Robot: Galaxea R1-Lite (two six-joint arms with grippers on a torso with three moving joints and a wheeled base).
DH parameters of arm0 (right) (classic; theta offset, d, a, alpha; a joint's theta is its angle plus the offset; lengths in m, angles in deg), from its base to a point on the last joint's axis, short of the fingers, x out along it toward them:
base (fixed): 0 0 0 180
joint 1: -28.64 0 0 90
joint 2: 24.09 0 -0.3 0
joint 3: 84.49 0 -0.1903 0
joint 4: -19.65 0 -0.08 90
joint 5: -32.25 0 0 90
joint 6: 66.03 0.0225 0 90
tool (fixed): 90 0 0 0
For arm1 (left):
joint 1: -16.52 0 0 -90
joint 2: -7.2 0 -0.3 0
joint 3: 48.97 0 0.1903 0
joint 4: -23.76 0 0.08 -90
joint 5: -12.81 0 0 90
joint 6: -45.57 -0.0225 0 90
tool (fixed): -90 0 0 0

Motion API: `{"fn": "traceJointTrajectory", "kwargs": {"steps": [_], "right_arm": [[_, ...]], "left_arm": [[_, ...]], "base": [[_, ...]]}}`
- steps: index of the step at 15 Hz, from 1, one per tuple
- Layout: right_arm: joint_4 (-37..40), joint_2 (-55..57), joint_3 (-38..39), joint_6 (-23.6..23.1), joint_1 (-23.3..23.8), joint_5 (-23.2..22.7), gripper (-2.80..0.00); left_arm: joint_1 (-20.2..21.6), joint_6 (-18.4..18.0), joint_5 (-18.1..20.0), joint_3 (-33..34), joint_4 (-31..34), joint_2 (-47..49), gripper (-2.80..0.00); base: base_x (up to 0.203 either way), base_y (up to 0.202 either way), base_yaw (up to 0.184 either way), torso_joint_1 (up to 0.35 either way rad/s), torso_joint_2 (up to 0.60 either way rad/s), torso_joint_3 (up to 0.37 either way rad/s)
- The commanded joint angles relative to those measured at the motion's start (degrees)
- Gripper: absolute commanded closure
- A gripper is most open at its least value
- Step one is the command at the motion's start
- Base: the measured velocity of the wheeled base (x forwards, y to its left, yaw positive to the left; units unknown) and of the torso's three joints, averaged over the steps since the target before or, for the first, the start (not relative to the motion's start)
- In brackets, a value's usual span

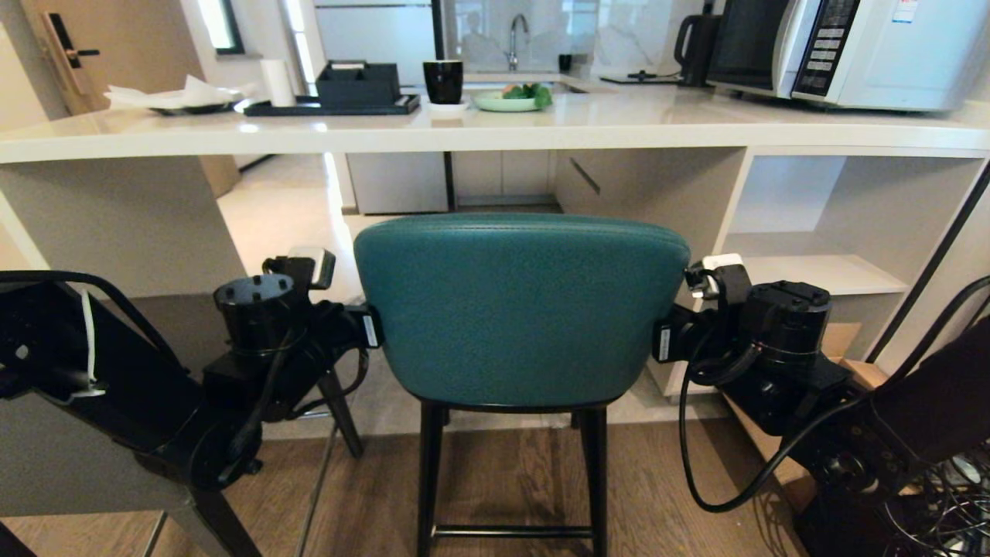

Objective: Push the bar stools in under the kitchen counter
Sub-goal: Push the blue chair back under the dining table

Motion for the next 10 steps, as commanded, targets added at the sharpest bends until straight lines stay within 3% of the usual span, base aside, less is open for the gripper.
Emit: {"fn": "traceJointTrajectory", "kwargs": {"steps": [1, 10], "right_arm": [[-0.5, 0.5, -0.4, 0.1, 0.2, -0.2, 0.00], [3.7, 5.2, -9.4, 0.0, 2.6, 0.0, 0.00]], "left_arm": [[0.1, 0.1, -0.2, -1.7, 0.7, 0.7, 0.00], [0.0, 0.0, -0.4, 1.6, -2.8, -0.5, 0.00]], "base": [[0.000, 0.000, 0.000, 0.000, 0.00, 0.000], [0.000, 0.000, 0.000, 0.000, 0.00, 0.000]]}}
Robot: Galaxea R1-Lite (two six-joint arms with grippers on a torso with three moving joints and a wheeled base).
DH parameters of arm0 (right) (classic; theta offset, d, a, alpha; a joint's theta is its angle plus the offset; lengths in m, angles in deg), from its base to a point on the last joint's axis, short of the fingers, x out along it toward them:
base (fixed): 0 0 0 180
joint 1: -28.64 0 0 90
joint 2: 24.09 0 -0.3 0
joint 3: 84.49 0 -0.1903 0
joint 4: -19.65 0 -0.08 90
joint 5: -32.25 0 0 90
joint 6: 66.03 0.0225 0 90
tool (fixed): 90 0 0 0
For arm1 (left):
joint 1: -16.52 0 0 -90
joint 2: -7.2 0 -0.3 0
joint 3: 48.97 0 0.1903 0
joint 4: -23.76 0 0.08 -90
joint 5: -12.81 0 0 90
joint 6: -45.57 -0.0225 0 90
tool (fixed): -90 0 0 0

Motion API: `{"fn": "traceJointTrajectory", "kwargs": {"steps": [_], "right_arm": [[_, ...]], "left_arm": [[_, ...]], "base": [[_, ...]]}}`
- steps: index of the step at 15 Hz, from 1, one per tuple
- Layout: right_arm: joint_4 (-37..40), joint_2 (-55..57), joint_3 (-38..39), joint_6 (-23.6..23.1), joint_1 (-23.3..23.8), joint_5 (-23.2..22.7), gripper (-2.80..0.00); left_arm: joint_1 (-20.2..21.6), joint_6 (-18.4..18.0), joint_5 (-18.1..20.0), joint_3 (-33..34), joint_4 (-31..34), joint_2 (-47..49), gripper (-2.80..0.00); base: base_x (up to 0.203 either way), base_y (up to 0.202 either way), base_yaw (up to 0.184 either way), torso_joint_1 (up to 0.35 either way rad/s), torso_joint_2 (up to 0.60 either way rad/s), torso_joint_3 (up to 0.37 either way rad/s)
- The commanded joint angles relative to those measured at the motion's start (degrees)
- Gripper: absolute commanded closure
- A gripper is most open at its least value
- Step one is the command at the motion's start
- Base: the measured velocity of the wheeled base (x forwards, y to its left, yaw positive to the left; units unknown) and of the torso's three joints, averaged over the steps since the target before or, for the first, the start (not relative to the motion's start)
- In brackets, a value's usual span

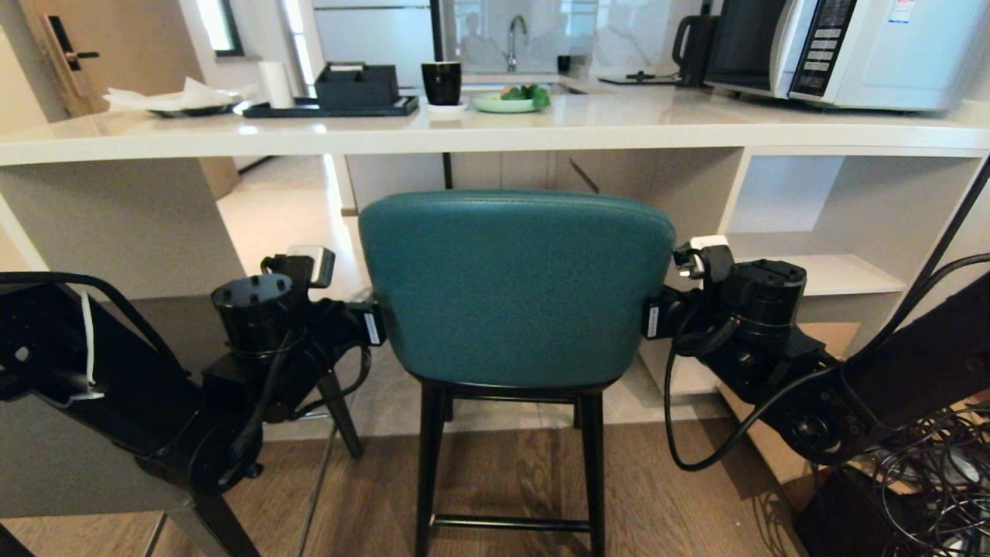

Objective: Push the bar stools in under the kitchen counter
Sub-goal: Push the blue chair back under the dining table

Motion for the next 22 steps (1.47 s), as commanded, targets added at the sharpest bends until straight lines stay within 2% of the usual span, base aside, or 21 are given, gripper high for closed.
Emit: {"fn": "traceJointTrajectory", "kwargs": {"steps": [1, 5, 7, 9, 12, 18, 22], "right_arm": [[-0.1, 1.1, -0.5, -0.2, 0.1, 0.2, 0.00], [-1.3, -1.7, 4.9, 0.0, 0.1, 0.2, 0.00], [-1.3, -1.4, 3.6, -0.2, 1.7, 0.3, 0.00], [-1.2, -2.2, 3.8, -0.3, 1.7, 0.3, 0.00], [-1.1, -3.6, 3.7, -0.9, 1.2, 0.4, 0.00], [-0.8, -3.2, 2.8, -1.1, -1.7, 1.8, 0.00], [2.1, -1.0, -2.3, -1.1, -2.1, 1.7, 0.00]], "left_arm": [[0.0, 0.0, -0.2, 0.3, -0.4, -0.2, 0.00], [0.9, 0.1, -0.2, 1.0, -0.5, -0.8, 0.00], [2.3, 0.1, -0.1, 0.9, -0.9, -0.9, 0.00], [5.5, 0.2, 0.3, 1.6, -2.1, -2.0, 0.00], [9.6, 0.2, 3.8, 3.2, -3.3, -3.6, 0.00], [8.4, 0.2, 3.8, 3.7, -4.4, -2.9, 0.00], [8.3, 0.2, 4.7, 1.5, -4.4, -0.8, 0.00]], "base": [[0.000, 0.000, 0.000, 0.000, 0.00, 0.000], [0.000, 0.000, 0.000, 0.000, 0.00, 0.000], [0.000, 0.000, 0.000, 0.000, 0.00, 0.000], [0.000, 0.000, 0.000, 0.000, 0.00, 0.000], [0.000, 0.000, 0.000, 0.000, 0.00, 0.000], [0.000, 0.000, 0.000, 0.000, 0.00, 0.000], [0.000, 0.000, 0.000, 0.000, 0.00, 0.000]]}}
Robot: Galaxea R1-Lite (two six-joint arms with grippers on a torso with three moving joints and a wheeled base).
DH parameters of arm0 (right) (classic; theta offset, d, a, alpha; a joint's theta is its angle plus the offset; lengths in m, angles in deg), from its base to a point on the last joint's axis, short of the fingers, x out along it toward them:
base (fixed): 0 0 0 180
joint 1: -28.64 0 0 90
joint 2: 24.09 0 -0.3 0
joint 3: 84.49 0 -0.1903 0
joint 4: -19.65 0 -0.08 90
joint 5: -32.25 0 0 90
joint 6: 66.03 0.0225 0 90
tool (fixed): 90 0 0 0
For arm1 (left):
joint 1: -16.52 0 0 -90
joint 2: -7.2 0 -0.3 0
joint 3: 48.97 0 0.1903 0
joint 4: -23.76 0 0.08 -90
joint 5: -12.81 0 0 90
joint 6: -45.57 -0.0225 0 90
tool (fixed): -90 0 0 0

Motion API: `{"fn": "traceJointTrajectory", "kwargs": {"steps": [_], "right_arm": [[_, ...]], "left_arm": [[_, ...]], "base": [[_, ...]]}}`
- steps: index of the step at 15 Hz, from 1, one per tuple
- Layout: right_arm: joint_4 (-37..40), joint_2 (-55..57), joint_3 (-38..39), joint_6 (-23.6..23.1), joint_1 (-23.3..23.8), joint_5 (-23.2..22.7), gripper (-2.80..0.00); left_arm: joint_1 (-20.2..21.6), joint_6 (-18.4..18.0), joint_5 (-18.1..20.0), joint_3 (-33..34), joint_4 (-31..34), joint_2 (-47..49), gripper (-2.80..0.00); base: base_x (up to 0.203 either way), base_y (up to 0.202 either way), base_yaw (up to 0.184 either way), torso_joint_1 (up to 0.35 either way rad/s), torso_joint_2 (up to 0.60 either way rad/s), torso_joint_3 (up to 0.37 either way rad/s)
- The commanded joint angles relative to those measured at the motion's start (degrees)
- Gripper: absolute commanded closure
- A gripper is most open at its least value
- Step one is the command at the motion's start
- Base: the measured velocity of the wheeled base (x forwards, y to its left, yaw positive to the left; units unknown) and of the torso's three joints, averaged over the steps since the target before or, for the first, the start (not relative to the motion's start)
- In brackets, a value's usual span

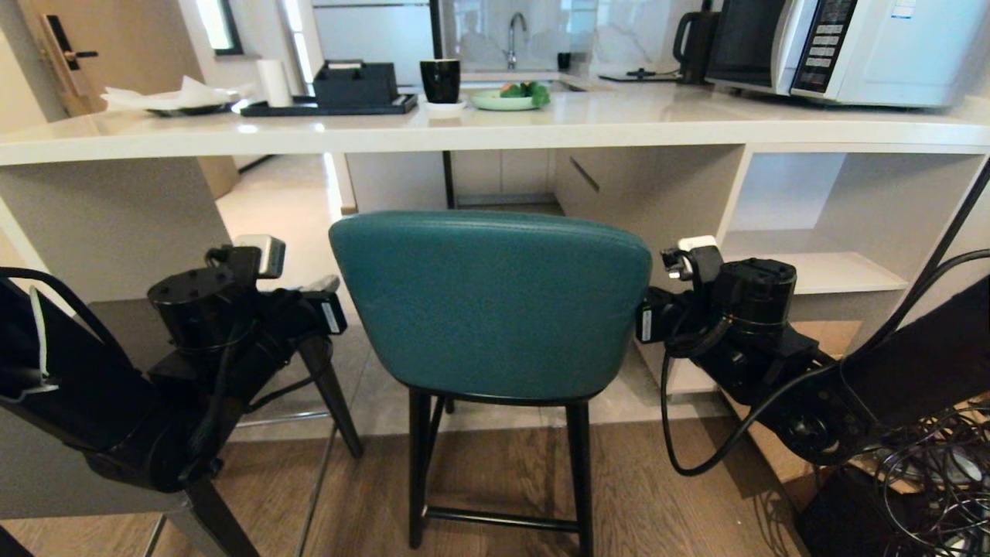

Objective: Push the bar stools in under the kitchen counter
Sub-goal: Push the blue chair back under the dining table

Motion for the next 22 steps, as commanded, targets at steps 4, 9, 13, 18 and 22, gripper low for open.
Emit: {"fn": "traceJointTrajectory", "kwargs": {"steps": [4, 9, 13, 18, 22], "right_arm": [[1.1, 2.9, -4.4, 0.0, -0.8, 0.1, 0.00], [1.0, 2.5, -3.9, 0.2, 0.1, 0.2, 0.00], [0.9, 0.7, -2.0, 0.2, -0.5, 0.2, 0.00], [1.1, 1.2, -2.8, 0.0, -0.6, 0.1, 0.00], [1.9, 3.8, -6.9, 0.0, -0.7, 0.2, 0.00]], "left_arm": [[0.2, 0.1, 0.4, -0.7, -0.4, 1.2, 0.00], [0.0, 0.0, 0.4, -2.0, -0.3, 2.3, 0.00], [1.4, 0.0, 0.3, -7.9, -0.1, 6.9, 0.00], [-1.4, 0.0, 0.4, -9.6, -0.4, 9.0, 0.00], [-5.9, 0.0, 0.3, -9.6, -0.4, 8.5, 0.00]], "base": [[0.000, 0.000, 0.000, 0.000, 0.00, 0.000], [0.000, 0.000, 0.000, 0.000, 0.00, 0.000], [0.000, 0.000, 0.000, 0.000, 0.00, 0.000], [0.000, 0.000, 0.000, 0.000, 0.00, 0.000], [0.000, 0.000, 0.000, 0.000, 0.00, 0.000]]}}
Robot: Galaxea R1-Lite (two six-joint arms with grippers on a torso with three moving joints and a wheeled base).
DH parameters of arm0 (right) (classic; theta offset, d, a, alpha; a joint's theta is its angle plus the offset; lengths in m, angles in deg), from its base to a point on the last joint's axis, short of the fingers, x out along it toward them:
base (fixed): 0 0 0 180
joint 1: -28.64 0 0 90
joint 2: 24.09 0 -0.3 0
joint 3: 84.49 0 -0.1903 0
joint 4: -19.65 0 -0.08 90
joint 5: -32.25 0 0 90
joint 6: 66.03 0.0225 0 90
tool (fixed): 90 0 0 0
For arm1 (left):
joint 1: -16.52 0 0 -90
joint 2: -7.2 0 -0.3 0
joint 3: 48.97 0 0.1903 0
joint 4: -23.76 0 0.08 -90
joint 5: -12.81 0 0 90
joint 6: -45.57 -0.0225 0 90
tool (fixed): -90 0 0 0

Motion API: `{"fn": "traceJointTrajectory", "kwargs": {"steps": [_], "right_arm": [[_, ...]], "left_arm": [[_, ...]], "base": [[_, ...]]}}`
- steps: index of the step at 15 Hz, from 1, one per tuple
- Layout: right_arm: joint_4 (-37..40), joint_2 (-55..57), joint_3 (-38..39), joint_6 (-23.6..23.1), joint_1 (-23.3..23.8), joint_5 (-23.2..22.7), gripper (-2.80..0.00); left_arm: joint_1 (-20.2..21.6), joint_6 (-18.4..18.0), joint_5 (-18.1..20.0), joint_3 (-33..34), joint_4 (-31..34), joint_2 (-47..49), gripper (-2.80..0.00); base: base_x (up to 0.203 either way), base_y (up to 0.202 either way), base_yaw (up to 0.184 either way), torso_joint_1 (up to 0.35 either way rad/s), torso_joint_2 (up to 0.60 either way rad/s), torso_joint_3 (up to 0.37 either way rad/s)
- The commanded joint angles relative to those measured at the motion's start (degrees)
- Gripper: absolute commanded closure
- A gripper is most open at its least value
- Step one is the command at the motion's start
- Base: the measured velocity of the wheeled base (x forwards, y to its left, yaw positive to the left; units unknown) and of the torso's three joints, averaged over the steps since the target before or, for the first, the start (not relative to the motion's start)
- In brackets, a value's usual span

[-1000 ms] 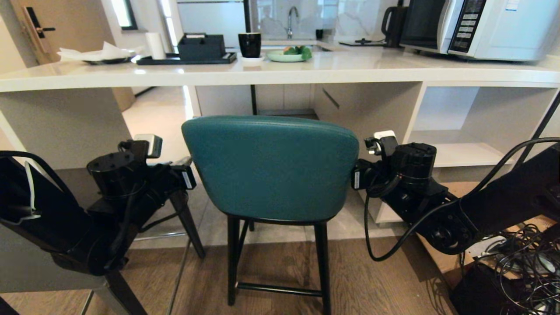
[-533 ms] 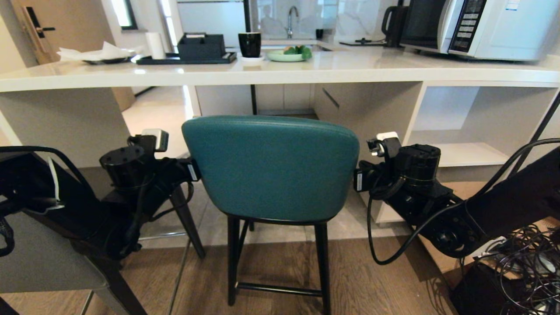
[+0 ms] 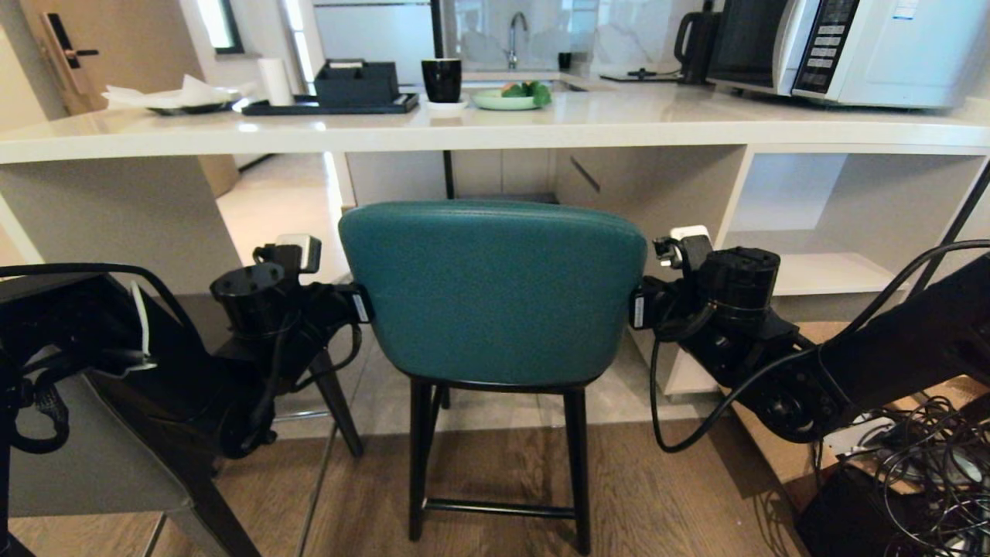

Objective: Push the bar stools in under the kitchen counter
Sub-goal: Push the blue chair back under the dining table

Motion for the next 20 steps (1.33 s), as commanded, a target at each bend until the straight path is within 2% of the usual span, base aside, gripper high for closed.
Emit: {"fn": "traceJointTrajectory", "kwargs": {"steps": [1, 5, 7, 12, 18, 20], "right_arm": [[0.5, 1.3, -2.1, -0.1, -0.1, -0.4, 0.00], [1.3, 1.9, -3.1, 0.0, 0.1, 0.0, 0.00], [0.8, 1.4, -1.6, 0.1, -0.1, 1.8, 0.00], [-1.5, 0.8, 1.6, 0.2, -0.2, 1.8, 0.00], [-1.4, 1.1, 1.0, 0.0, -0.3, 1.8, 0.00], [-1.4, 1.1, 1.0, 0.0, -0.4, 1.8, 0.00]], "left_arm": [[-1.8, 0.1, 0.8, 0.0, -0.5, -0.1, 0.00], [-2.6, 0.1, 0.4, 0.3, -0.6, -1.1, 0.00], [-1.8, 0.0, 0.3, 1.1, -0.6, -1.6, 0.00], [-1.6, -0.3, 0.1, 2.7, -0.5, -2.8, 0.00], [-1.8, -0.9, 0.1, 2.3, -0.2, -2.1, 0.00], [-1.7, -0.9, 0.1, 2.3, -0.2, -1.8, 0.00]], "base": [[0.000, 0.000, 0.000, 0.000, 0.00, 0.000], [0.000, 0.000, 0.000, 0.000, 0.00, 0.000], [0.000, 0.000, 0.000, 0.000, 0.00, 0.000], [0.000, 0.000, 0.000, 0.000, 0.00, 0.000], [0.000, 0.000, 0.000, 0.000, 0.00, 0.000], [0.124, 0.000, 0.003, -0.009, 0.00, 0.006]]}}
